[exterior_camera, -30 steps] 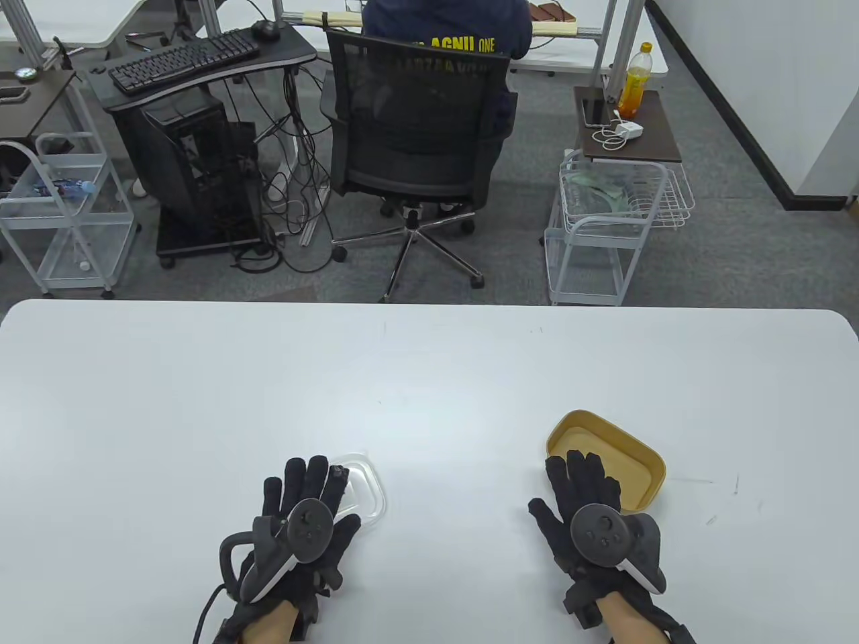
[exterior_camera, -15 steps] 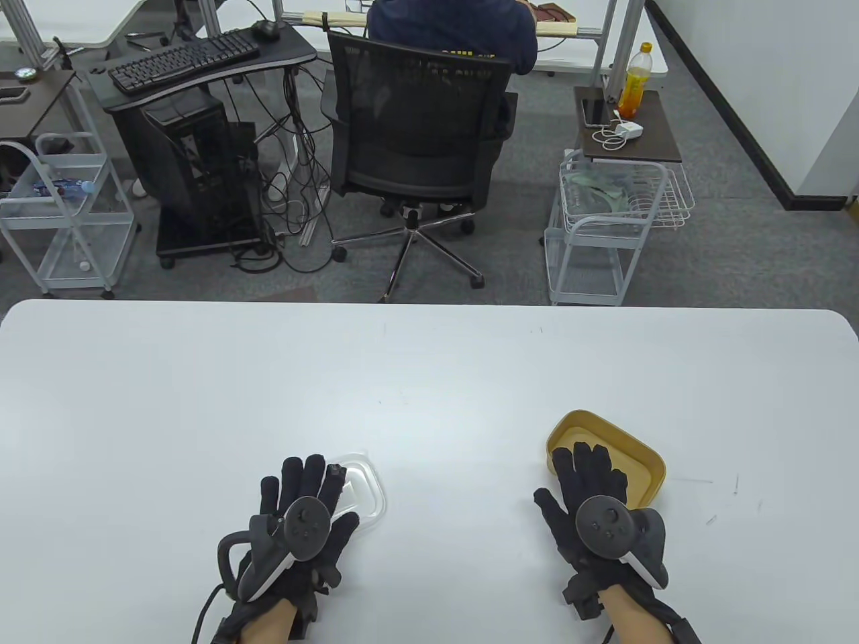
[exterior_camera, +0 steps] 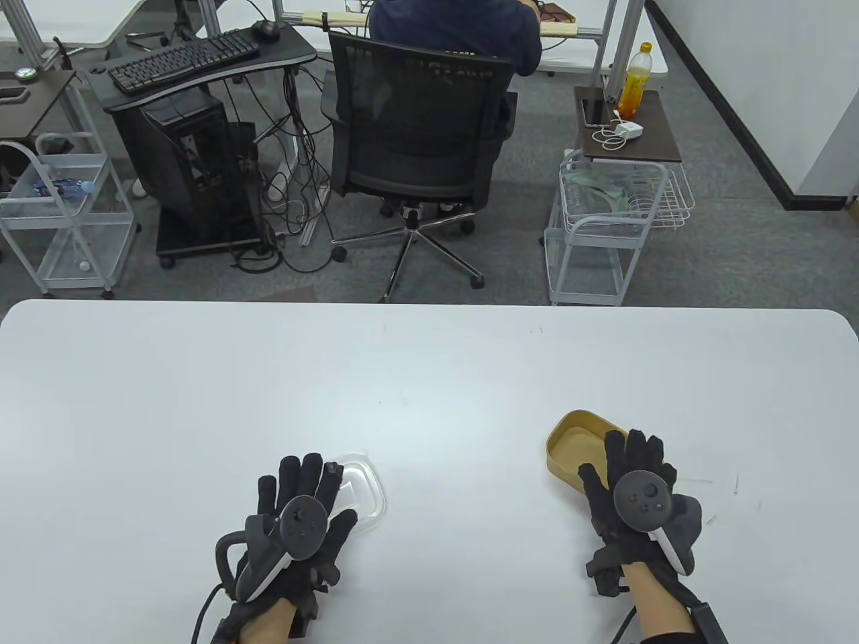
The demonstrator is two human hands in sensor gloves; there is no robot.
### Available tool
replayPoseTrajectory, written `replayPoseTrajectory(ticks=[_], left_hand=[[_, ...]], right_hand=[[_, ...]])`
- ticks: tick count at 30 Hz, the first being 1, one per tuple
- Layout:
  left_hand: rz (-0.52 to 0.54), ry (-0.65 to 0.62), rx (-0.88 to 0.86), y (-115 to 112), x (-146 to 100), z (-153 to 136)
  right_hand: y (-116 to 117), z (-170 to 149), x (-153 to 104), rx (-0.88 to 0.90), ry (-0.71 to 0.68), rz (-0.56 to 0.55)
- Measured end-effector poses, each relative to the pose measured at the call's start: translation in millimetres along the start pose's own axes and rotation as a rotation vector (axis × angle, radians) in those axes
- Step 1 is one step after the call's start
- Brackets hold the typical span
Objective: Cover the takeout box
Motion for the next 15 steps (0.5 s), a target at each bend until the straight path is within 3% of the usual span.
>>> replayPoseTrajectory(ticks=[5, 15], left_hand=[[-0.005, 0.003, 0.001, -0.4, 0.0, 0.1], [-0.004, 0.001, 0.007, -0.7, -0.6, 1.2]], right_hand=[[0.9, -17.5, 3.9, -0.082, 0.145, 0.018], [5.1, -31.7, 5.0, -0.247, 0.26, 0.083]])
Point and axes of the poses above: the tracker on the back of each hand, its own z axis roughly to the thumb side, its own x axis roughly from the wrist to the fingertips, y = z × x, the point moved 1 cm from there along x, roughly from the wrist to the fingertips, and after that the axes turned 12 degrees about -z, right-handed, at the moved point
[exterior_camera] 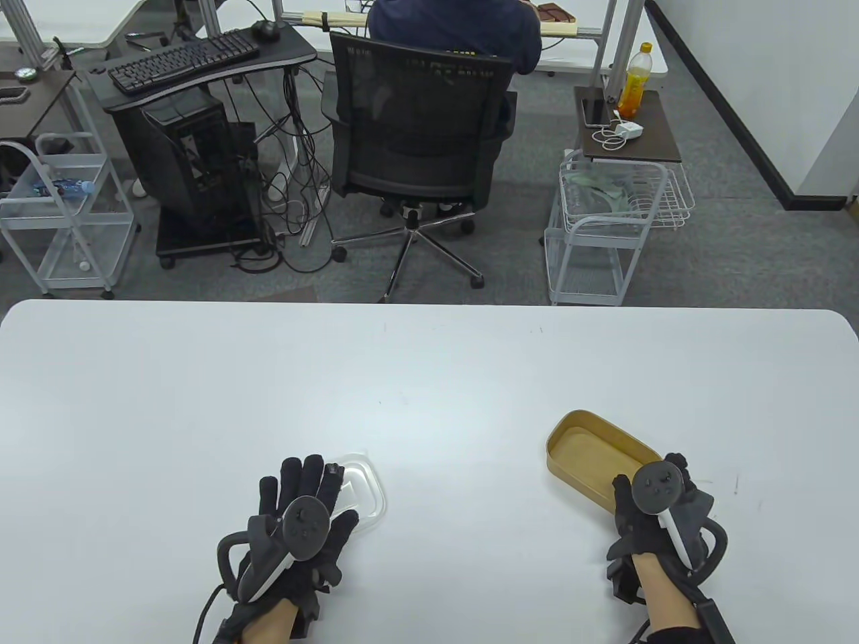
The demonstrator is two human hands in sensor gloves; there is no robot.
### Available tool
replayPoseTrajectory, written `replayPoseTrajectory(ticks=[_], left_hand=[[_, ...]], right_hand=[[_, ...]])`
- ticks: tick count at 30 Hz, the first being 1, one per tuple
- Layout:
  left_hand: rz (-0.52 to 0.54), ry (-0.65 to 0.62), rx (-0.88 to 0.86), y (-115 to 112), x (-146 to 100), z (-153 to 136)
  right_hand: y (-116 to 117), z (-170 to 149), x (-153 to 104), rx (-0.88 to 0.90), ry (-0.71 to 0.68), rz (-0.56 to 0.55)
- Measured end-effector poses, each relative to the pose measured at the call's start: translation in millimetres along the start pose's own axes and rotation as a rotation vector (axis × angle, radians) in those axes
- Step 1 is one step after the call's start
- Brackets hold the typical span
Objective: Cover the takeout box
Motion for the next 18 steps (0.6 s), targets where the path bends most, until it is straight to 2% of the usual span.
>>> replayPoseTrajectory(ticks=[8, 14, 18], left_hand=[[0.001, -0.001, -0.005, 0.1, -0.3, 0.6], [0.0, 0.002, -0.005, 0.2, -0.5, 0.5], [0.002, 0.005, -0.007, 0.5, -0.5, 0.2]], right_hand=[[4.3, -6.7, 2.6, 0.004, 0.048, 0.036], [4.1, -13.2, 5.2, 0.052, 0.103, 0.025], [1.3, -11.6, 4.8, 0.066, 0.089, 0.002]])
Point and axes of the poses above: the tracker on the back of each hand, its own z axis roughly to the thumb side, its own x axis roughly from the wrist to the fingertips, y = z × x, the point moved 1 cm from there along x, roughly from the wrist to the fingertips, and after that the axes turned 12 degrees about -z, right-handed, at the moved point
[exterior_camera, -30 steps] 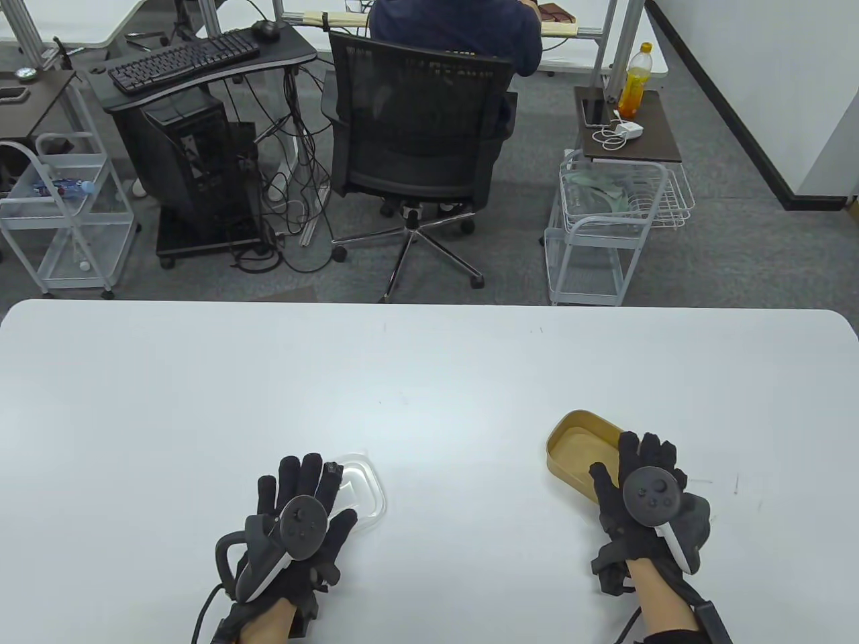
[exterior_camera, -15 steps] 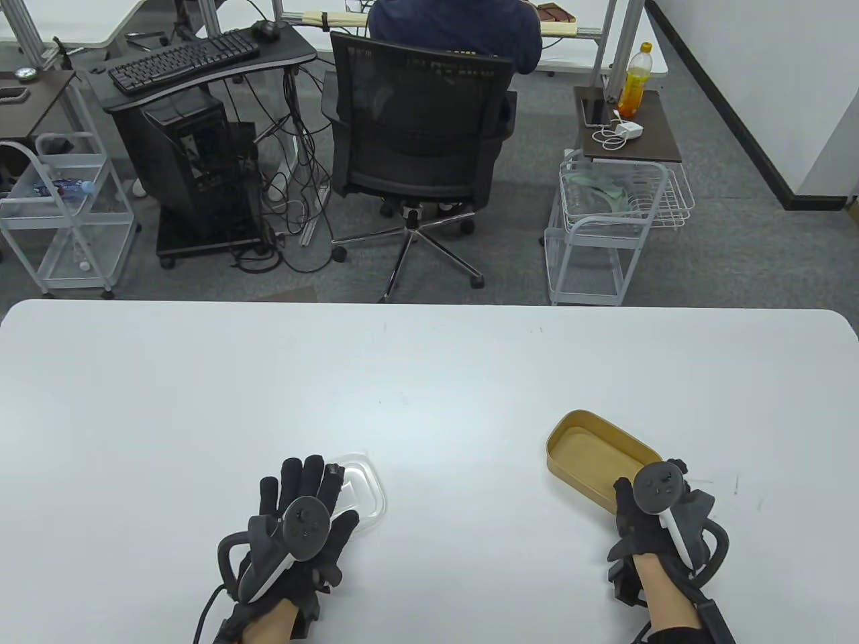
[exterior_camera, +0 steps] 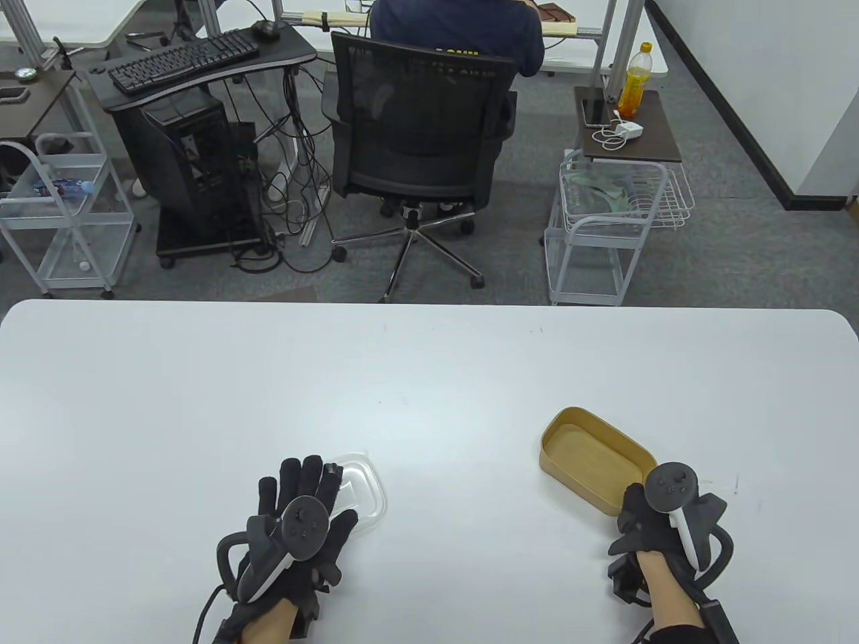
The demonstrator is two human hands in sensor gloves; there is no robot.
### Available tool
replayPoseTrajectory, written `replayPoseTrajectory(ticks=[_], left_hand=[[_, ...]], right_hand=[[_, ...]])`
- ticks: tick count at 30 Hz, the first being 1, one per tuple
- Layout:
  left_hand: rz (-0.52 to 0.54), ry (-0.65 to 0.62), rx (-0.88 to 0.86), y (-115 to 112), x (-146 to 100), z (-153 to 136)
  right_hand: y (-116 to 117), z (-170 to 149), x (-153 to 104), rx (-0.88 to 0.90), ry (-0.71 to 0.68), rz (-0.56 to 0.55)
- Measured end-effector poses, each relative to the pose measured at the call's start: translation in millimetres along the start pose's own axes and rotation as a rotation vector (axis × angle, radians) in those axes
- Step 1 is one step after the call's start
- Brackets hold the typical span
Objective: Cover the takeout box
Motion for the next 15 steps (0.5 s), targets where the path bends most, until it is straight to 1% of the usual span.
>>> replayPoseTrajectory(ticks=[3, 6, 11, 15], left_hand=[[0.002, 0.004, 0.004, 0.3, 0.0, -0.4], [0.003, 0.01, 0.0, 0.9, -0.3, -1.9], [0.007, 0.015, -0.001, 1.9, -0.2, -3.4], [0.007, 0.015, 0.003, 2.3, 0.0, -3.5]], right_hand=[[-7.1, 10.7, -4.2, 0.004, -0.064, -0.041], [-13.6, 26.6, -14.1, -0.016, -0.164, -0.082], [-16.0, 54.1, -35.5, -0.015, -0.291, -0.076], [-13.9, 79.4, -57.9, -0.02, -0.407, -0.06]])
Point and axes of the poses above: the tracker on the back of each hand, its own z axis roughly to the thumb side, its own x axis roughly from the wrist to the fingertips, y = z × x, the point moved 1 cm from there along x, roughly from the wrist to the fingertips, and after that the axes turned 12 degrees about -z, right-handed, at the moved point
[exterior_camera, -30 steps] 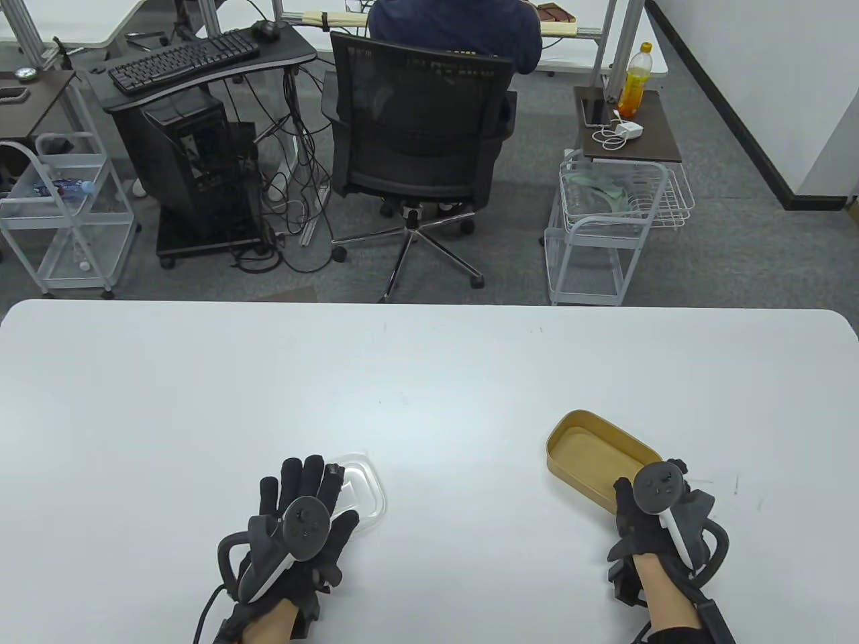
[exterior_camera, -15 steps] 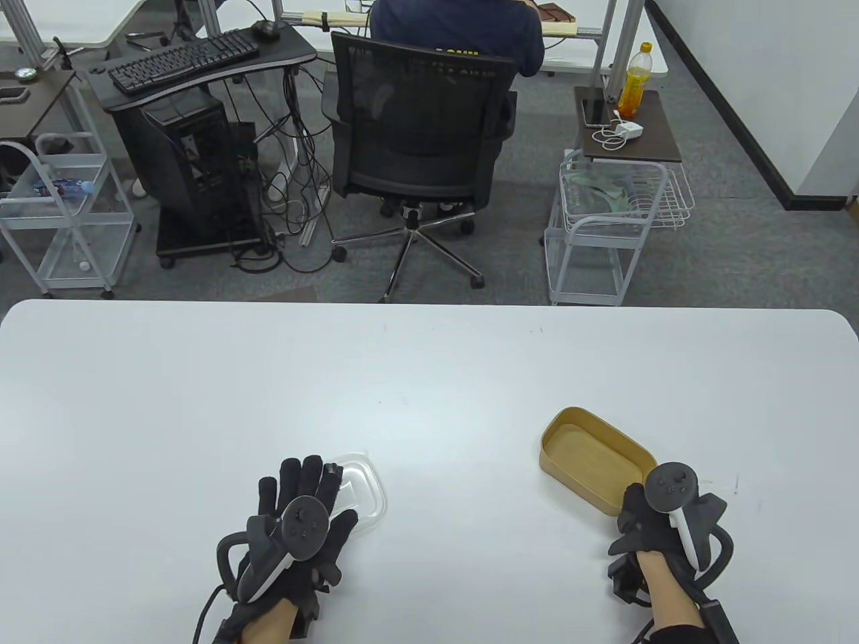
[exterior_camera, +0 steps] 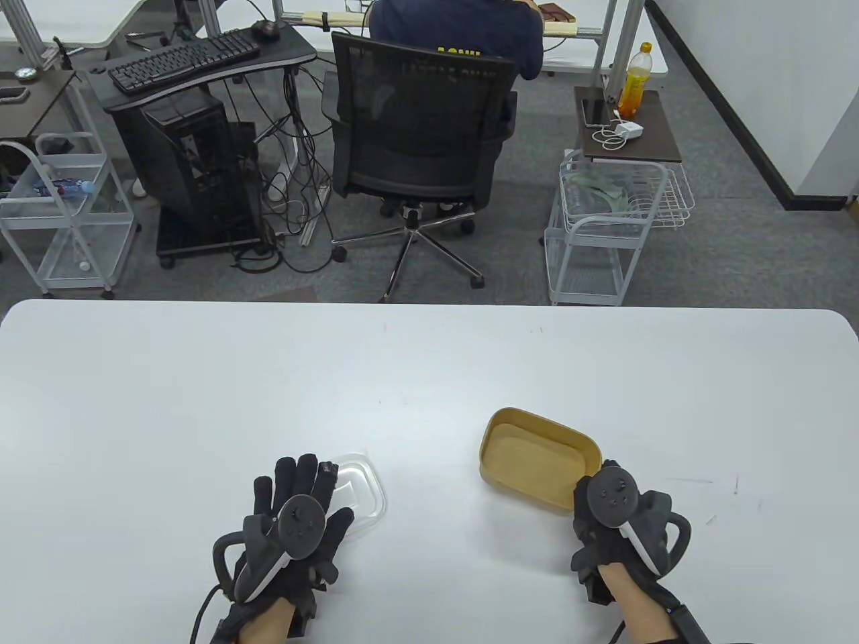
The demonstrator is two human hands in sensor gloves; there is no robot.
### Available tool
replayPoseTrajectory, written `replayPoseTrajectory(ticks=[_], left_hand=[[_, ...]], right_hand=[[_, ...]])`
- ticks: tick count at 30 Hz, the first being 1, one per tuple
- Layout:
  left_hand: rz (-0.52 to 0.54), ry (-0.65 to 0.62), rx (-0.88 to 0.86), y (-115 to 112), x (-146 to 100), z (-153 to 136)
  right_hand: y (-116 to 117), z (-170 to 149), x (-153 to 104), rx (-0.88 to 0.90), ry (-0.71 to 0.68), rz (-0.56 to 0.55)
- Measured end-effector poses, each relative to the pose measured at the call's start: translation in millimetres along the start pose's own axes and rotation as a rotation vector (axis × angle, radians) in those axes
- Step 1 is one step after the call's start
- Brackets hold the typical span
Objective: Cover the takeout box
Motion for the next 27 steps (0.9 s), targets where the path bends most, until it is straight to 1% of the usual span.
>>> replayPoseTrajectory(ticks=[6, 10, 17, 27], left_hand=[[-0.008, -0.001, 0.002, -0.2, 0.0, -0.6], [-0.009, -0.003, 0.004, -0.3, 0.2, 0.6], [-0.015, -0.008, 0.008, -1.5, 0.3, 3.2], [-0.02, -0.015, 0.015, -2.3, 0.8, 6.0]], right_hand=[[10.4, 32.4, -13.1, -0.01, -0.109, 0.041], [19.0, 43.4, -17.8, -0.037, -0.154, 0.062], [31.7, 52.7, -23.4, -0.056, -0.19, 0.105], [42.0, 61.3, -28.1, -0.061, -0.224, 0.128]])
Point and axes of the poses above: the tracker on the back of each hand, its own z axis roughly to the thumb side, its own x axis roughly from the wrist to the fingertips, y = z × x, the point moved 1 cm from there along x, roughly from the wrist to the fingertips, and after that the axes turned 12 degrees about -z, right-handed, at the moved point
